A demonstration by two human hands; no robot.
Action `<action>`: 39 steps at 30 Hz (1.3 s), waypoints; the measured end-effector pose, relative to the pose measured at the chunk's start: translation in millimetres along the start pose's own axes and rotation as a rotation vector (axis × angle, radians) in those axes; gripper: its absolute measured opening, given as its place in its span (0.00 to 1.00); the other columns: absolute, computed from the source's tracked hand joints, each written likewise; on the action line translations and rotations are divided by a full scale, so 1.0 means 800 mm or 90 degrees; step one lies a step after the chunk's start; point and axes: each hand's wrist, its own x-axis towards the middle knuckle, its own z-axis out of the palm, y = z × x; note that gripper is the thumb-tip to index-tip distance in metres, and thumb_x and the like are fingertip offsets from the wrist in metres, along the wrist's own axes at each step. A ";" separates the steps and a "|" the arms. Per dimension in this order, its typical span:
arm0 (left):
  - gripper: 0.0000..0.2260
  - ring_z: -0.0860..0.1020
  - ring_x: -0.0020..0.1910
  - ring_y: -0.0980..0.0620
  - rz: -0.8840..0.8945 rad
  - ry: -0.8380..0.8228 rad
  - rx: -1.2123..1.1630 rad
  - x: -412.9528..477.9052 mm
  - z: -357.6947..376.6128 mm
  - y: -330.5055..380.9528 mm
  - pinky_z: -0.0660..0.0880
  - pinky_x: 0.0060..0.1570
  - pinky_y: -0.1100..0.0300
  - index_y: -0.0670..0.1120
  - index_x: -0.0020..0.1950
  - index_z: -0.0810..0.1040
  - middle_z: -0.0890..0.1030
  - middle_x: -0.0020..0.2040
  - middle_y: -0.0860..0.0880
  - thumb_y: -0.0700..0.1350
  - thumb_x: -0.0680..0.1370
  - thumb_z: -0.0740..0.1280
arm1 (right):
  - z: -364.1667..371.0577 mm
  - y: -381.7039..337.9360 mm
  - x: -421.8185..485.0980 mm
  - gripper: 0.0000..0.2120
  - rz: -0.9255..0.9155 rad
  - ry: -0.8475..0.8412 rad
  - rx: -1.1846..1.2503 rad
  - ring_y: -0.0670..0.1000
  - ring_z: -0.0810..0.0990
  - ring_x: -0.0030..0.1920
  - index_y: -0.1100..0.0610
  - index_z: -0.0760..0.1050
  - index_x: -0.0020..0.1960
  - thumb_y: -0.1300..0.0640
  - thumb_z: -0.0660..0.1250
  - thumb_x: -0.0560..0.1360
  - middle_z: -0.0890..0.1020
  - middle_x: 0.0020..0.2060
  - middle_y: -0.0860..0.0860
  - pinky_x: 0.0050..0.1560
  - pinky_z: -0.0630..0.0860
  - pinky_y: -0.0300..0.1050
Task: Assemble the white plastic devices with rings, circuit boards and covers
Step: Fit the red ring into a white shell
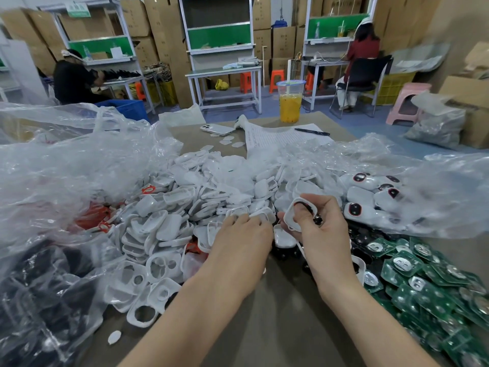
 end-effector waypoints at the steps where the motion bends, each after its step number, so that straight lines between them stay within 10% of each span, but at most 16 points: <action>1: 0.06 0.74 0.59 0.47 0.005 0.013 -0.009 -0.003 -0.001 -0.002 0.62 0.55 0.54 0.50 0.59 0.72 0.77 0.57 0.52 0.45 0.82 0.63 | 0.000 -0.002 -0.001 0.05 0.004 -0.007 0.016 0.54 0.87 0.50 0.53 0.73 0.53 0.63 0.64 0.82 0.82 0.40 0.41 0.52 0.83 0.48; 10: 0.11 0.78 0.41 0.67 -0.179 0.202 -0.715 -0.037 -0.005 -0.003 0.77 0.39 0.63 0.68 0.48 0.79 0.82 0.46 0.66 0.50 0.81 0.65 | 0.003 -0.008 -0.006 0.05 0.059 -0.080 0.080 0.53 0.87 0.44 0.56 0.70 0.56 0.64 0.59 0.84 0.86 0.45 0.54 0.43 0.82 0.40; 21: 0.04 0.81 0.40 0.60 -0.276 0.174 -0.954 -0.040 -0.004 -0.004 0.75 0.44 0.69 0.54 0.51 0.82 0.86 0.44 0.57 0.44 0.80 0.70 | 0.003 -0.011 -0.009 0.09 0.075 -0.159 0.074 0.56 0.87 0.49 0.55 0.77 0.57 0.61 0.58 0.84 0.86 0.52 0.54 0.47 0.82 0.41; 33: 0.08 0.82 0.40 0.60 -0.280 0.179 -0.975 -0.041 -0.004 -0.011 0.77 0.44 0.69 0.59 0.46 0.85 0.86 0.43 0.55 0.45 0.78 0.72 | 0.007 -0.010 -0.013 0.05 0.089 -0.154 0.061 0.53 0.85 0.52 0.57 0.75 0.54 0.63 0.62 0.82 0.85 0.51 0.55 0.46 0.82 0.40; 39: 0.04 0.81 0.47 0.58 -0.190 0.261 -0.737 -0.043 0.006 -0.006 0.72 0.43 0.71 0.62 0.46 0.81 0.82 0.50 0.60 0.52 0.77 0.71 | 0.009 -0.012 -0.019 0.06 0.076 -0.179 0.044 0.53 0.86 0.50 0.56 0.76 0.52 0.64 0.63 0.82 0.85 0.50 0.49 0.49 0.84 0.45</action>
